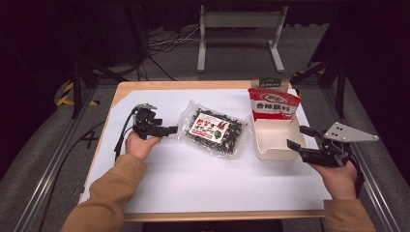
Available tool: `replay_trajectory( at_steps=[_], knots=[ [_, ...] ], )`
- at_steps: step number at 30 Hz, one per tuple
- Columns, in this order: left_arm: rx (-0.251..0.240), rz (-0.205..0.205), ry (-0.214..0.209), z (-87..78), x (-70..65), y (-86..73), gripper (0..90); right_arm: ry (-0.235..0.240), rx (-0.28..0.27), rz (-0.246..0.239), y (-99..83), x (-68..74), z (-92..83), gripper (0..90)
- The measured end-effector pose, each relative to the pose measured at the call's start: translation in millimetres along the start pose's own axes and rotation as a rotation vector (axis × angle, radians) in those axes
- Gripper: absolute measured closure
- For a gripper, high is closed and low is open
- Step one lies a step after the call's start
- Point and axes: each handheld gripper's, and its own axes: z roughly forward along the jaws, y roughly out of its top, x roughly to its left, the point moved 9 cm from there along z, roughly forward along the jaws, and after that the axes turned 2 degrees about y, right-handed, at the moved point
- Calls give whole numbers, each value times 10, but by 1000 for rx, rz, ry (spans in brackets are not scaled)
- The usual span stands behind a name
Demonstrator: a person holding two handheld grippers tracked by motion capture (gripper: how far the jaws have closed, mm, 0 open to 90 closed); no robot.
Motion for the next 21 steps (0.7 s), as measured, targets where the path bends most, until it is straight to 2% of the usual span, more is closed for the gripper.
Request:
replay_trajectory(
  at_steps=[2, 6, 9, 12, 21],
  knots=[
    [2, -12, -7, 62, 1, -5, 108, 0, 4, 2, -15, 15, -3, 321],
    [34, -54, -55, 211, 1, -59, 112, 1, 6, 8, -41, 38, -12, 322],
    [35, -58, -53, 255, 6, -67, 112, 0, 5, 9, -49, 43, -13, 322],
    [23, -60, -41, 310, 3, -60, 114, 3, 8, 10, -59, 47, -13, 322],
    [62, -44, 28, 447, 8, -121, 120, 11, 14, 10, -73, 49, 23, 323]
  ],
)
